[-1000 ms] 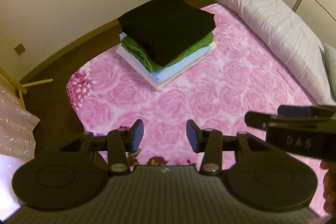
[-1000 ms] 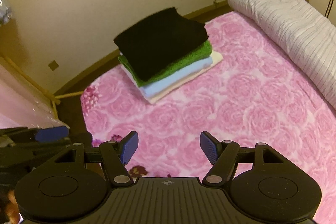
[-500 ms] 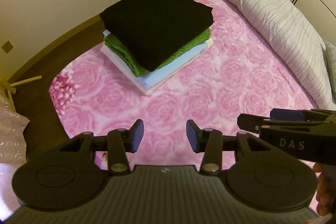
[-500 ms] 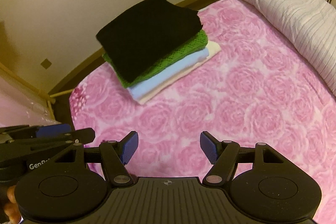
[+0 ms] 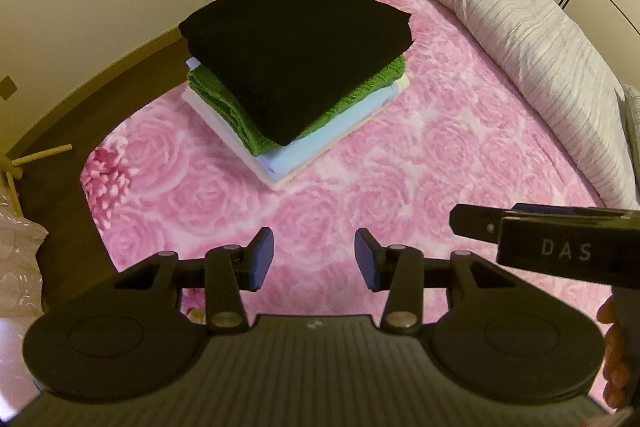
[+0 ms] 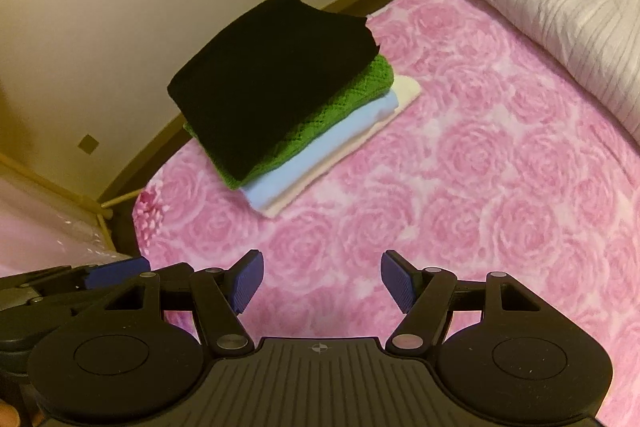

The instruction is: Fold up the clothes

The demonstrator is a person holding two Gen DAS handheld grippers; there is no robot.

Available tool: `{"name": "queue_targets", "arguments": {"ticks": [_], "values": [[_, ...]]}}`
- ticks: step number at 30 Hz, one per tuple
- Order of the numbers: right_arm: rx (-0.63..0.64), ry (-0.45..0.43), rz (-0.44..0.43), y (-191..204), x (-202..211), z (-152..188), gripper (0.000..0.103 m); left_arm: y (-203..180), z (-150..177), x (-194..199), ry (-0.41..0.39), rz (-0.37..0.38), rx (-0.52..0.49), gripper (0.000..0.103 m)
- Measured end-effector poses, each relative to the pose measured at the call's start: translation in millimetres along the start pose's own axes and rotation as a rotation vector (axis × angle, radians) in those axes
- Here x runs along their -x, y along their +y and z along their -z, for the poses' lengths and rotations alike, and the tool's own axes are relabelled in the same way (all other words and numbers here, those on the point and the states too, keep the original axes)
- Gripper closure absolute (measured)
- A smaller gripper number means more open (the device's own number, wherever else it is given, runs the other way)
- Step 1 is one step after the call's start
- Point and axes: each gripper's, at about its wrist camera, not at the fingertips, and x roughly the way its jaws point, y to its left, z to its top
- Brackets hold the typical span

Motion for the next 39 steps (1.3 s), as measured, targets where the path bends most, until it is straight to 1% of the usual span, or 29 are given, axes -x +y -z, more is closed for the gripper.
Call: {"name": "queue_targets", "arguments": {"ticks": [7, 18, 23, 27, 31, 35, 39], "values": [[0.008, 0.003, 0.009, -0.7, -8.1, -6.0, 0.034, 2.5, -5.3, -7.0, -0.008, -0.036, -0.008, 0.063], [0.038, 0.009, 0.003, 3.3, -18.3, -12.8, 0.034, 8.2, -10.0, -10.8, -0.028, -0.040, 0.012, 0.063], [0.041, 0.008, 0.002, 4.2, -19.3, -13.7, 0.034, 8.5, -12.3, -7.5, -0.060, -0.038, 0.020, 0.063], [0.043, 0.002, 0.000, 4.7, -18.3, -13.6, 0.034, 4.2, -13.1, -2.8, -0.095, -0.054, -0.004, 0.063], [0.047, -0.004, -0.001, 5.9, -17.2, -14.0, 0.034, 2.1, -13.7, 1.6, -0.129, -0.062, -0.005, 0.063], [0.051, -0.009, -0.003, 7.3, -16.1, -14.4, 0.034, -1.9, -13.3, 6.7, -0.174, -0.107, -0.024, 0.064], [0.054, -0.014, -0.003, 7.6, -15.7, -14.2, 0.034, -2.4, -13.7, 11.6, -0.208, -0.111, -0.025, 0.064]]}}
